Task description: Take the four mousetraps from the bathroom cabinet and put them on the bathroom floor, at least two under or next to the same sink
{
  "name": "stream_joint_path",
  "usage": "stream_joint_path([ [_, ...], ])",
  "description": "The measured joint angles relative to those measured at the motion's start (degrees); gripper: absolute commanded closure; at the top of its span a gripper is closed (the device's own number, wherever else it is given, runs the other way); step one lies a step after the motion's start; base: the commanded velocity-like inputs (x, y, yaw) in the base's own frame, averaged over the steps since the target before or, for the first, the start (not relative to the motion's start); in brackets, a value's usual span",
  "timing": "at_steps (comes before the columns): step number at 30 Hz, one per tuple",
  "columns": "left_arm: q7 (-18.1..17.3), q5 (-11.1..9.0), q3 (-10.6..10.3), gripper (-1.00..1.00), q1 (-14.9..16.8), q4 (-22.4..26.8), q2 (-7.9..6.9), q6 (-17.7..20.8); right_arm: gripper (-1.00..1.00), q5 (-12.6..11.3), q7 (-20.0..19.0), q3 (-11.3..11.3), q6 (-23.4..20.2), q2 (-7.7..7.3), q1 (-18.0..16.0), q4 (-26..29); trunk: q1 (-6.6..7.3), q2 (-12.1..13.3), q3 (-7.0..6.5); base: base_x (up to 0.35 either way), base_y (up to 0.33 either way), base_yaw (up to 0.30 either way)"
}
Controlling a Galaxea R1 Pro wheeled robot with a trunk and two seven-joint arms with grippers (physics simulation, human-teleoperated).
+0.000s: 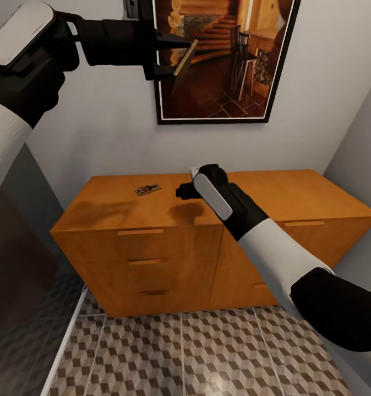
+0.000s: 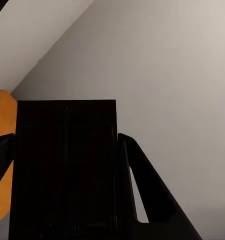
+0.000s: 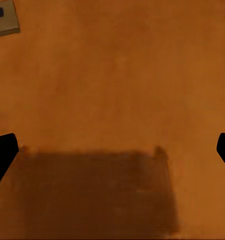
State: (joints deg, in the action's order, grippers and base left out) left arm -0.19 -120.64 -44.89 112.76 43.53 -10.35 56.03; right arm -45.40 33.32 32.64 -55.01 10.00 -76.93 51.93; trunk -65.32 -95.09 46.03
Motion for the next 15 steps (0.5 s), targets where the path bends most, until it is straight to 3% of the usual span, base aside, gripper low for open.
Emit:
stream_joint_path([
  [7, 0.03, 0.15, -0.25, 1.00, -0.08, 0.04, -0.04, -0.01, -1.00, 0.17, 0.14, 0.40, -0.33, 0.00, 0.00, 9.86, 0.00, 0.00, 0.00, 0.000, 0.000, 0.000],
  [15, 0.03, 0.20, -0.29, 1.00, -0.17, 0.05, -0.04, -0.01, -1.00, 0.24, 0.26, 0.35, -0.41, 0.00, 0.00, 11.89, 0.00, 0.00, 0.00, 0.000, 0.000, 0.000],
])
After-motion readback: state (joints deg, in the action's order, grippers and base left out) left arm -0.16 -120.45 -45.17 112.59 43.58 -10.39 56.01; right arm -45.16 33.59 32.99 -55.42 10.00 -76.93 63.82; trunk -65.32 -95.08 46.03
